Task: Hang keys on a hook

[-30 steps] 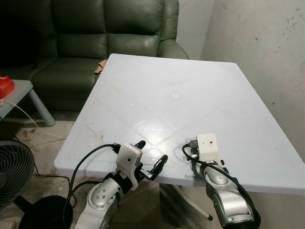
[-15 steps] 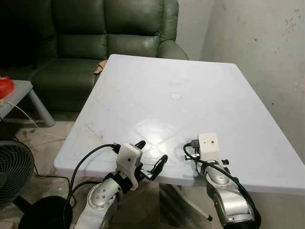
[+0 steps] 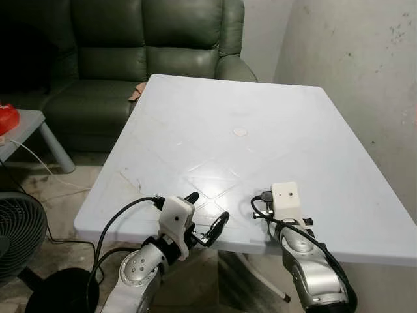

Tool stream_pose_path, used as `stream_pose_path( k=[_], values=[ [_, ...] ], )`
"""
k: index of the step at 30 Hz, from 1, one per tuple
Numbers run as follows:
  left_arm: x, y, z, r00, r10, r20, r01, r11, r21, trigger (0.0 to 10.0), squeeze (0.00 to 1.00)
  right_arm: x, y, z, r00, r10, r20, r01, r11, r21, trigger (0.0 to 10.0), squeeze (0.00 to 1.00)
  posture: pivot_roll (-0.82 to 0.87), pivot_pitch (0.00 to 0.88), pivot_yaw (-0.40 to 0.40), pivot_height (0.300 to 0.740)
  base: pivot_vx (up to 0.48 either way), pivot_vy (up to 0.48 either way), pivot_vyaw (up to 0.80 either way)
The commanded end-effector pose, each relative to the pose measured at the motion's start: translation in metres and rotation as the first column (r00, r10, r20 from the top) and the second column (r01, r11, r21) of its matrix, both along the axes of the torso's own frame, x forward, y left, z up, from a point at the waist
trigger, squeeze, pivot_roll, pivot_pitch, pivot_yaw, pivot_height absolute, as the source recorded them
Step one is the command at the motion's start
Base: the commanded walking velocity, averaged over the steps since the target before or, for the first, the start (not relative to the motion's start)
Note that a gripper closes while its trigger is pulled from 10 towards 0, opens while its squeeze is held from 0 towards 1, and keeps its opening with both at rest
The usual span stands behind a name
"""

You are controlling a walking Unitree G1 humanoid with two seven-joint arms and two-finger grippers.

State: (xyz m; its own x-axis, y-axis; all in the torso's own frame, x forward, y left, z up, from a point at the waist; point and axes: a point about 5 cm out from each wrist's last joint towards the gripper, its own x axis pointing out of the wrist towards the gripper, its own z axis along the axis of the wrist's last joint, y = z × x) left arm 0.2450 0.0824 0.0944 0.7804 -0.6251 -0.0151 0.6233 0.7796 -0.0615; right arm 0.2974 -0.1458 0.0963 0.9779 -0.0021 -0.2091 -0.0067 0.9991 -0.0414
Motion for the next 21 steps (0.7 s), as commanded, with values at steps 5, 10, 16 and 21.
stream_pose_path(
  k=[5,10,16,21],
  values=[
    [0.017,0.005,0.013,0.998,0.056,0.033,-0.055,0.998,-0.029,10.0,0.00,0.008,-0.007,0.036,0.987,-0.035,0.155,0.028,0.998,0.049,0.0,0.00,0.02,0.000,-0.042,0.732,0.000,0.000,0.00],
    [0.031,0.014,0.023,0.992,0.117,0.039,-0.114,0.991,-0.071,10.0,0.00,0.007,-0.011,0.040,0.980,-0.053,0.192,0.042,0.997,0.058,0.0,0.00,0.02,0.000,-0.040,0.732,0.000,0.000,0.00],
    [0.051,0.029,0.038,0.979,0.197,0.058,-0.190,0.975,-0.115,10.0,0.00,0.004,-0.017,0.041,0.973,-0.086,0.213,0.075,0.995,0.062,0.0,0.00,0.01,0.000,-0.032,0.732,0.000,0.000,0.00],
    [0.068,0.041,0.053,0.963,0.254,0.087,-0.240,0.960,-0.145,10.0,0.00,0.003,-0.023,0.047,0.961,-0.117,0.249,0.102,0.992,0.072,0.0,0.00,0.00,0.000,-0.025,0.732,0.000,0.000,0.00]
  ],
)
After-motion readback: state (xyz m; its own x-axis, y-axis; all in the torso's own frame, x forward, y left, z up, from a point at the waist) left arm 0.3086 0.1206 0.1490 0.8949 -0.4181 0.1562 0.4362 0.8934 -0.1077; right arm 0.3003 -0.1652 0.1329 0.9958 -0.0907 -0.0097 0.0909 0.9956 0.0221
